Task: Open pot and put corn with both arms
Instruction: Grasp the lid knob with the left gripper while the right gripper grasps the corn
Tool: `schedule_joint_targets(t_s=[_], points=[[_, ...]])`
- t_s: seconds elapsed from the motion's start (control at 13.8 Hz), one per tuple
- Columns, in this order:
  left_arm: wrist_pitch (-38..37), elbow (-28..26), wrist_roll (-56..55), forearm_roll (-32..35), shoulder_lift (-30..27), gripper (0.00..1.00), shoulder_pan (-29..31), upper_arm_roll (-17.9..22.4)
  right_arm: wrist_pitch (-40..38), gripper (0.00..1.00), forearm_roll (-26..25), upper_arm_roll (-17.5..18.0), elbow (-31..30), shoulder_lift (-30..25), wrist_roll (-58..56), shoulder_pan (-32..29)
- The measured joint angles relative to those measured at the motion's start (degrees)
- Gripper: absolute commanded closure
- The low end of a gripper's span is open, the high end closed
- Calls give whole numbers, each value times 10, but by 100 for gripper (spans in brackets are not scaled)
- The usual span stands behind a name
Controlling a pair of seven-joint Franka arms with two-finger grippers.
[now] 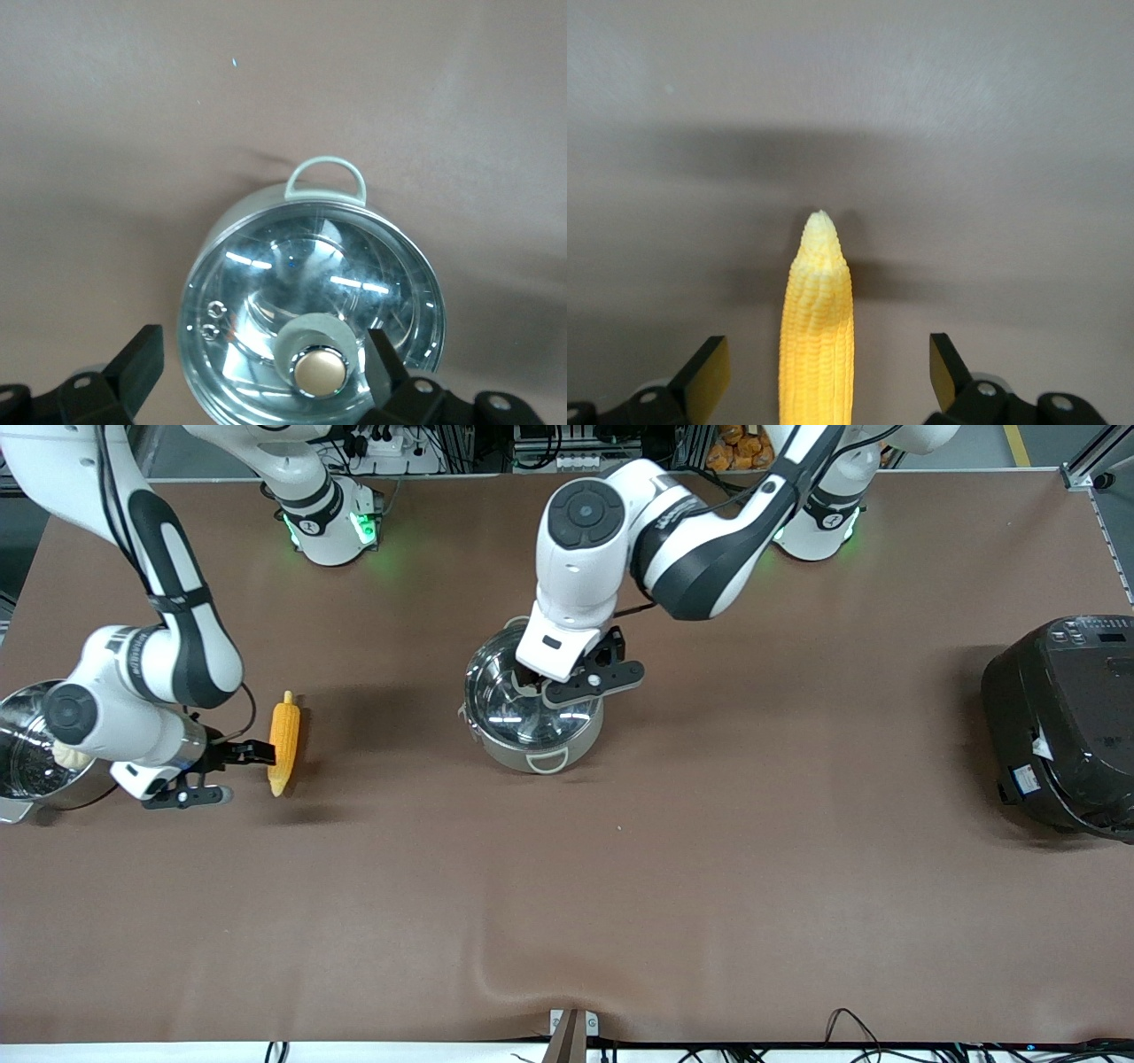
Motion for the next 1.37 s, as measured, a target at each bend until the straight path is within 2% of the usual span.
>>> schedule_joint_targets(t_s=[0.36, 0.65, 0.87, 1.01, 1.08, 1.3, 1.37], points=[[24, 38, -50, 0, 76, 0, -57, 27, 21, 0, 0, 1, -31, 21, -12, 0], [22, 51, -62, 0, 82, 2, -76, 40, 20, 0, 0, 5, -47, 21, -17, 1], [19, 49, -63, 0, 85, 10, -80, 40, 20, 0, 0, 7, -57, 21, -17, 1], [19, 46, -63, 0, 90, 12, -84, 40, 20, 0, 0, 9, -63, 21, -17, 1], [19, 46, -63, 0, 92, 14, -86, 40, 20, 5, 0, 9, -64, 21, -17, 1], [13, 44, -63, 0, 94, 19, -90, 40, 20, 40, 0, 9, -64, 21, -22, 1], [12, 43, -63, 0, 95, 22, -90, 40, 20, 48, 0, 9, -64, 21, -25, 1]])
